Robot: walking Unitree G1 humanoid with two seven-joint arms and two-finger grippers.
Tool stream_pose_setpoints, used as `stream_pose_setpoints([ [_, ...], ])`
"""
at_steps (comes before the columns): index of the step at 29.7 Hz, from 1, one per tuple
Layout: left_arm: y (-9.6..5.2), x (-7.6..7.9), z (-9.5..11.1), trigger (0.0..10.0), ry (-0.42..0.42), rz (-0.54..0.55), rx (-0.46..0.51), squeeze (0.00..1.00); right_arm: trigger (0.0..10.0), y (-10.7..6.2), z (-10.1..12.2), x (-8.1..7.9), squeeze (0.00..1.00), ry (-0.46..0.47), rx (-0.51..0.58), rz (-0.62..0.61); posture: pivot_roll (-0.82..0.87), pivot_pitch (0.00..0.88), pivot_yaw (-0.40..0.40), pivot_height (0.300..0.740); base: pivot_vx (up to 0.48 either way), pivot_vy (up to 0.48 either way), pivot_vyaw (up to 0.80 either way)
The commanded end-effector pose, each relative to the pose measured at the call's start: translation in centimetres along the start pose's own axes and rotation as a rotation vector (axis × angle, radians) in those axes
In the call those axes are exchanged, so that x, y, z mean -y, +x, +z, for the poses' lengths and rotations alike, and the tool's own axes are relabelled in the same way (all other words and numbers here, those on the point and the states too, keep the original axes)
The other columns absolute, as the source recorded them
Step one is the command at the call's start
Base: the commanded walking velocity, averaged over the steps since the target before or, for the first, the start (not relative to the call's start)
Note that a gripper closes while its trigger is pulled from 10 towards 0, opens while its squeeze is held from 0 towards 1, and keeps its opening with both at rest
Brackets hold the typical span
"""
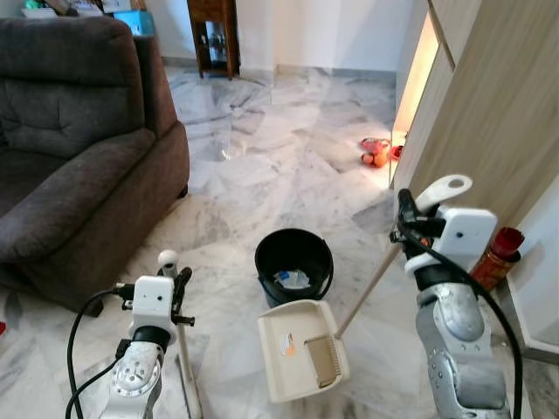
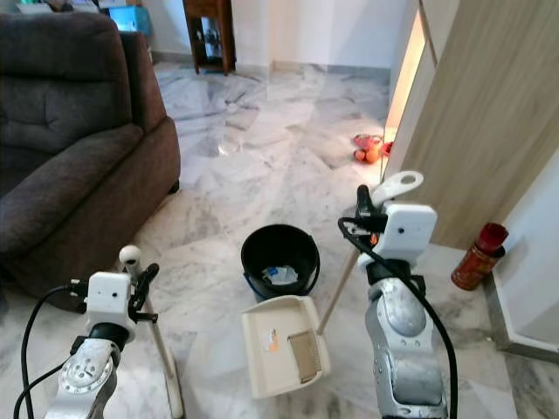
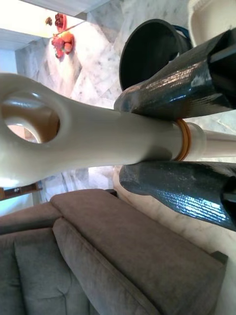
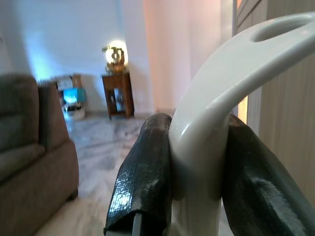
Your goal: Sweep floor
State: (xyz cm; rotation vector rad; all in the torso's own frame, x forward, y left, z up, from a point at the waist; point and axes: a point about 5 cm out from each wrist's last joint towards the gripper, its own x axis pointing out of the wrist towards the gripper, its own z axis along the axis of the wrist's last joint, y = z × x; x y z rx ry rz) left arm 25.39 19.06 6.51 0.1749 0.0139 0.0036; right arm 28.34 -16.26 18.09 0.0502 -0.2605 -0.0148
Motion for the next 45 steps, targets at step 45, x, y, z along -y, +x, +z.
stream_pose_setpoints([
  [45,0.3,0.2,0.7,10.0,0.027,0.003,0.052,0.00,10.0,2.4,7.0,-2.5,0.00,0.178,0.263,0.002,0.14,0.003,0.021,0.740,0.155,0.000,0.00],
])
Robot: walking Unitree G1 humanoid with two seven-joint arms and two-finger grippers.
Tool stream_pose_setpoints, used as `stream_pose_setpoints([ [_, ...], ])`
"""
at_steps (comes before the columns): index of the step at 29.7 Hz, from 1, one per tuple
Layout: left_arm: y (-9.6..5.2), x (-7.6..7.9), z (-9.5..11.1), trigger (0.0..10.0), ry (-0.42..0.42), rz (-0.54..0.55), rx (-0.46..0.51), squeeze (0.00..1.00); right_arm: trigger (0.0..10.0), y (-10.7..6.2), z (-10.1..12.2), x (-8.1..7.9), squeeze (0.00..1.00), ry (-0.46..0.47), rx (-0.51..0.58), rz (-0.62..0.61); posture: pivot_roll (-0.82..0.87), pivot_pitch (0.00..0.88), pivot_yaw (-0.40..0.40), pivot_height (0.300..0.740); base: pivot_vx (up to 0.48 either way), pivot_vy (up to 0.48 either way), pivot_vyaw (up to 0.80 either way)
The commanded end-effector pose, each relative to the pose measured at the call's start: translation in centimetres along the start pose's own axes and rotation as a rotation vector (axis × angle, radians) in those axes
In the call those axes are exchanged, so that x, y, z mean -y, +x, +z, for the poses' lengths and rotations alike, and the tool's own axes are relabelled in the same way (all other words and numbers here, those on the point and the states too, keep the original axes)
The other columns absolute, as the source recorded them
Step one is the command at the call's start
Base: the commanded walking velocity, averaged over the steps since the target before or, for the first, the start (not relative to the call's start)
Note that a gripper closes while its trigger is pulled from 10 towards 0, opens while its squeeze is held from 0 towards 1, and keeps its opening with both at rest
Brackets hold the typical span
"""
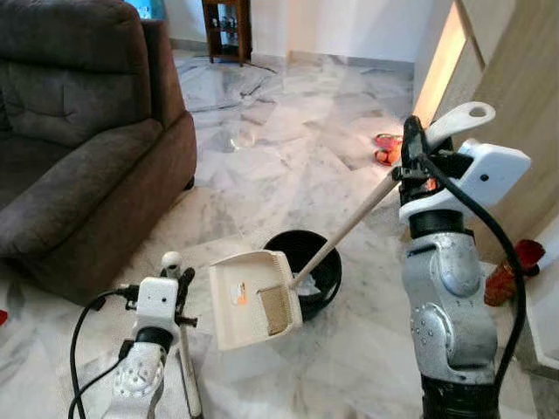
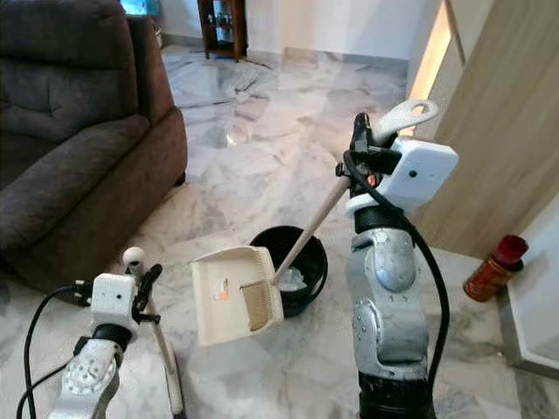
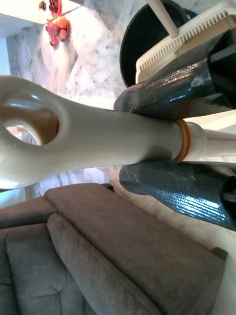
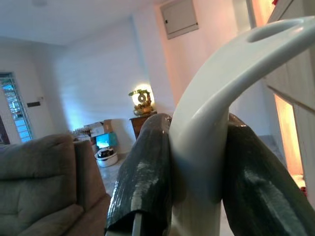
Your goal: Sweep floor
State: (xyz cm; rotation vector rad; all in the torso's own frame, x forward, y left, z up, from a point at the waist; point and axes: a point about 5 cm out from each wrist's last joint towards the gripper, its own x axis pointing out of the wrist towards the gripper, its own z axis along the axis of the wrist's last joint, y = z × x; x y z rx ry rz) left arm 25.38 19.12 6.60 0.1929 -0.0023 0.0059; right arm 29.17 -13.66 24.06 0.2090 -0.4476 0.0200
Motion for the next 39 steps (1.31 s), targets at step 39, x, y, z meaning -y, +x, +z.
stream_pose_setpoints([
  [39,0.48,0.17,0.91,10.0,0.006,0.009,0.048,0.00,10.0,0.65,1.63,-0.37,0.00,-0.002,0.087,0.011,0.15,0.010,0.014,0.740,0.290,0.000,0.01],
])
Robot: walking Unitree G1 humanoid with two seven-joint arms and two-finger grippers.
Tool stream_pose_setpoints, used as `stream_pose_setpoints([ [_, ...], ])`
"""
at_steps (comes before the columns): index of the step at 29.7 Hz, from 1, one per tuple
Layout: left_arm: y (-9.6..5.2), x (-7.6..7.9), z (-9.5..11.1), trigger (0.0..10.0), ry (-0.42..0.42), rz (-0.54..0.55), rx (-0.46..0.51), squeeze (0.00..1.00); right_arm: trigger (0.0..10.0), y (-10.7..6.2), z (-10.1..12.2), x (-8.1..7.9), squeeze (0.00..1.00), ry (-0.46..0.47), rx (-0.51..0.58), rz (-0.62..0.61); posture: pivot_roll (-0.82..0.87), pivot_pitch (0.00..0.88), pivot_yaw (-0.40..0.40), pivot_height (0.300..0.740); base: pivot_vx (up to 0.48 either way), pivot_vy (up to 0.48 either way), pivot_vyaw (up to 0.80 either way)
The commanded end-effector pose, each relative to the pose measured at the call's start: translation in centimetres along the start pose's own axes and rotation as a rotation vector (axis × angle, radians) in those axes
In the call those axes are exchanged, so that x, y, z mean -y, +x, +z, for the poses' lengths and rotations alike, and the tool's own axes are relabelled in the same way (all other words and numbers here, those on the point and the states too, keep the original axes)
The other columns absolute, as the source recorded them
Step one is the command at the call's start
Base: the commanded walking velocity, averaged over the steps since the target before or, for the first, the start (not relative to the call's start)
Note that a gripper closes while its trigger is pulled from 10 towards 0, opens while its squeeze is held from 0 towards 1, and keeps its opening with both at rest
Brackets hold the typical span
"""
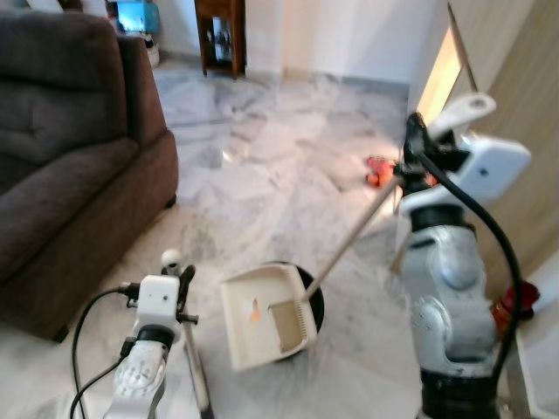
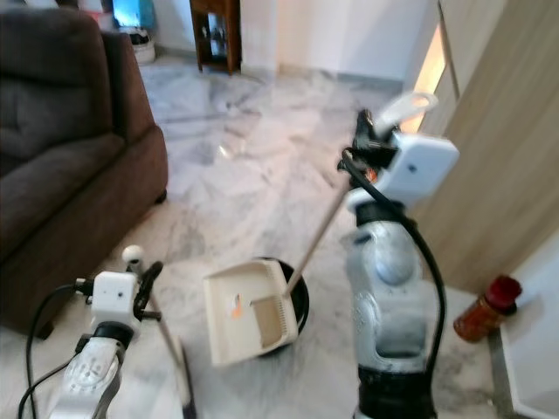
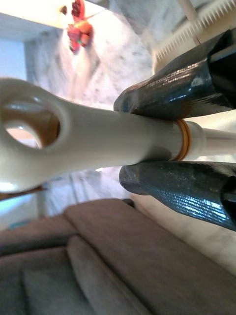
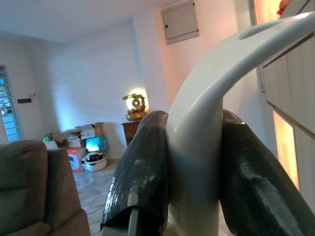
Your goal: Sweep floor
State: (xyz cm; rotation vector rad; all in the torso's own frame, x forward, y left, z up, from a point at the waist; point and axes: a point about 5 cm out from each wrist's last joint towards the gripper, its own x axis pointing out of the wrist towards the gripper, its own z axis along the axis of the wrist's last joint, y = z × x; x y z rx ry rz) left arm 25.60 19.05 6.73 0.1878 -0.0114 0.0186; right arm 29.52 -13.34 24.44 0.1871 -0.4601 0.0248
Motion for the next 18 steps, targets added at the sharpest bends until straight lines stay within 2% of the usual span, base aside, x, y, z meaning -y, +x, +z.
stream_pose_setpoints([
  [1,0.27,0.13,0.77,10.0,0.011,-0.005,0.041,0.00,10.0,0.21,1.53,-0.01,0.00,0.017,0.077,0.001,0.15,0.010,0.014,0.740,0.296,0.000,0.55],
  [18,0.30,0.02,0.85,10.0,0.012,0.003,0.043,0.00,10.0,0.30,1.52,-0.33,0.00,0.023,0.079,0.019,0.15,0.025,0.014,0.740,0.296,0.000,-0.01],
])
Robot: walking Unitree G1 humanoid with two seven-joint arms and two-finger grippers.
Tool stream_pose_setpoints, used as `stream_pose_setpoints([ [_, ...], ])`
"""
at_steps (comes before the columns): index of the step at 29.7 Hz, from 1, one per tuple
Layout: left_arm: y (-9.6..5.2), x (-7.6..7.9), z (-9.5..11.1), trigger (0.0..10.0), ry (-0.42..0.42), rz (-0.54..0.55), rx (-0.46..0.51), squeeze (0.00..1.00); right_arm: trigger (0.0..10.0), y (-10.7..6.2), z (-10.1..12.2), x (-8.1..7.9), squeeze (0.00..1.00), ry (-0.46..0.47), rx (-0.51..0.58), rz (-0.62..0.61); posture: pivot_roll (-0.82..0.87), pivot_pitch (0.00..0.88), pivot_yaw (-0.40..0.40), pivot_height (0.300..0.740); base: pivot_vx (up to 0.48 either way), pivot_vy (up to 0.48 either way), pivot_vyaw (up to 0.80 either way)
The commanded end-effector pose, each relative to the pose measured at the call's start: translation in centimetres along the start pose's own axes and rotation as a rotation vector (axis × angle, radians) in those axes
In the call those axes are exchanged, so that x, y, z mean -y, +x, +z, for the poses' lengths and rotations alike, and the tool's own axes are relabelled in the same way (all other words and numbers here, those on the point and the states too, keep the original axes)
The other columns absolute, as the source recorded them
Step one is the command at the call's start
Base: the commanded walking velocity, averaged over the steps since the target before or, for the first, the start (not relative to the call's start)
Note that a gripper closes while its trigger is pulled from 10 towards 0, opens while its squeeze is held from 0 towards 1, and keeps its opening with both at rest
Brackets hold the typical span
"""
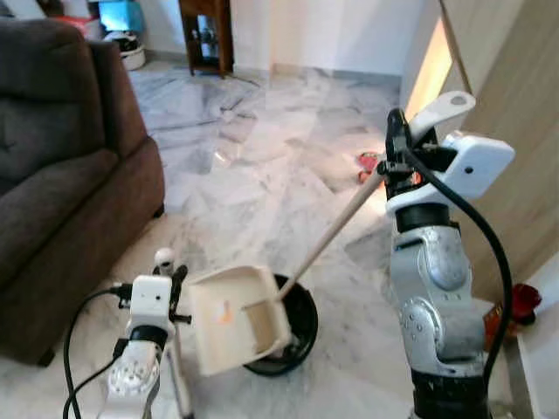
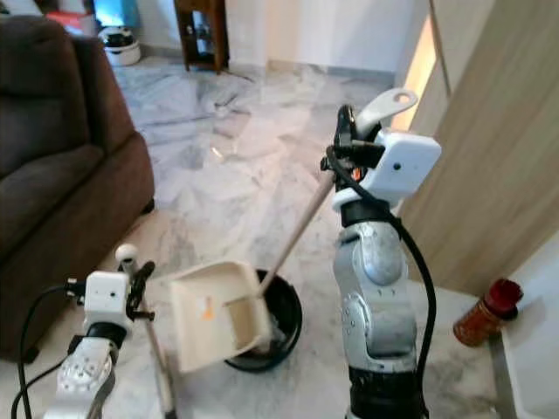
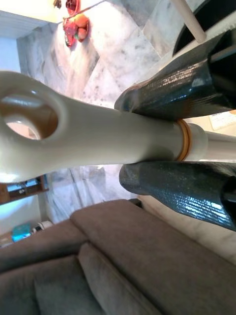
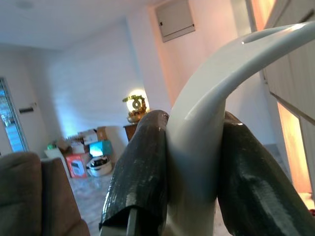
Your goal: Sweep floor
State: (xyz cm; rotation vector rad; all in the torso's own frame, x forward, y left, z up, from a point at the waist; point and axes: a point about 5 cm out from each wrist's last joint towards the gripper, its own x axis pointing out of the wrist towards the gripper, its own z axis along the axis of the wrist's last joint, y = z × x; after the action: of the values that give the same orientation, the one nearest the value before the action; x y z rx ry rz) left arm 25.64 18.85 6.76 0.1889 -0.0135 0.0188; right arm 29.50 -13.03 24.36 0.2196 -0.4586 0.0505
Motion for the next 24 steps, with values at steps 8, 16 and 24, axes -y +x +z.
stream_pose_setpoints([
  [8,0.32,-0.17,0.83,10.0,0.009,0.002,0.042,0.00,10.0,0.34,1.59,-0.22,0.00,-0.011,0.080,0.009,0.15,0.033,0.014,0.740,0.294,0.000,0.35],
  [16,0.31,-0.12,0.81,10.0,0.008,0.000,0.041,0.00,10.0,0.24,1.45,-0.22,0.00,-0.007,0.072,0.012,0.15,0.040,0.016,0.740,0.296,0.000,0.00],
  [24,0.26,-0.18,0.85,10.0,0.011,0.004,0.045,0.00,10.0,0.25,1.39,-0.48,0.00,0.012,0.070,0.019,0.16,0.046,0.016,0.740,0.261,0.000,0.00],
])
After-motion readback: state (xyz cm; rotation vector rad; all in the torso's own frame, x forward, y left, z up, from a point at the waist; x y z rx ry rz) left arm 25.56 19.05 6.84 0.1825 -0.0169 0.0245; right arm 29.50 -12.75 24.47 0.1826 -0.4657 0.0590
